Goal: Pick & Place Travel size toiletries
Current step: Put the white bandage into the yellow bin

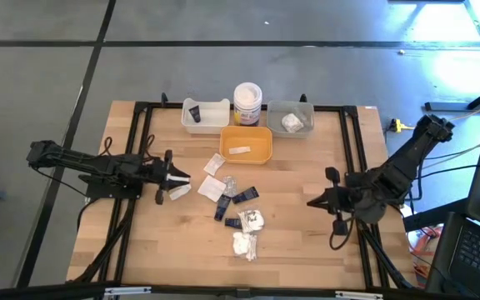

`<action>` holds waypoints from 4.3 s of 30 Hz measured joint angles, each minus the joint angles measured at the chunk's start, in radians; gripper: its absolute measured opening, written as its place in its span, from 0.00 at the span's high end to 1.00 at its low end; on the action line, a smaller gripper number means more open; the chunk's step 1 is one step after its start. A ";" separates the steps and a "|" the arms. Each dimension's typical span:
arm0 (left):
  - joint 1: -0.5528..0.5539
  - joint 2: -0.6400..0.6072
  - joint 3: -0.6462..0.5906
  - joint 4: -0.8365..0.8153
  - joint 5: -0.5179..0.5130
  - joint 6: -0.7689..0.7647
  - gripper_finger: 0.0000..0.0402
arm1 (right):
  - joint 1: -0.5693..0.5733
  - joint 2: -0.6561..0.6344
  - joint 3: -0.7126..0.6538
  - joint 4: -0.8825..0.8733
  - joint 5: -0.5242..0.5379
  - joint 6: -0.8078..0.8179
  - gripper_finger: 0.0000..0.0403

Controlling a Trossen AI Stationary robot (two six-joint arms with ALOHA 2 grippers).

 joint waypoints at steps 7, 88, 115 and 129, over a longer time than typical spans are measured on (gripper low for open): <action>0.000 0.000 0.000 0.037 0.000 -0.014 0.76 | 0.006 0.046 0.000 0.010 0.000 0.012 0.97; -0.440 0.726 0.209 -0.081 -0.349 -0.370 0.48 | -0.111 -0.109 0.000 -0.066 0.030 -0.209 0.93; -0.253 0.771 0.477 -0.508 -0.407 -0.109 0.48 | -0.111 -0.104 0.000 -0.066 0.022 -0.221 0.68; -0.127 0.851 0.476 -0.374 -0.337 -0.045 0.48 | -0.110 -0.104 0.000 -0.066 0.022 -0.220 0.61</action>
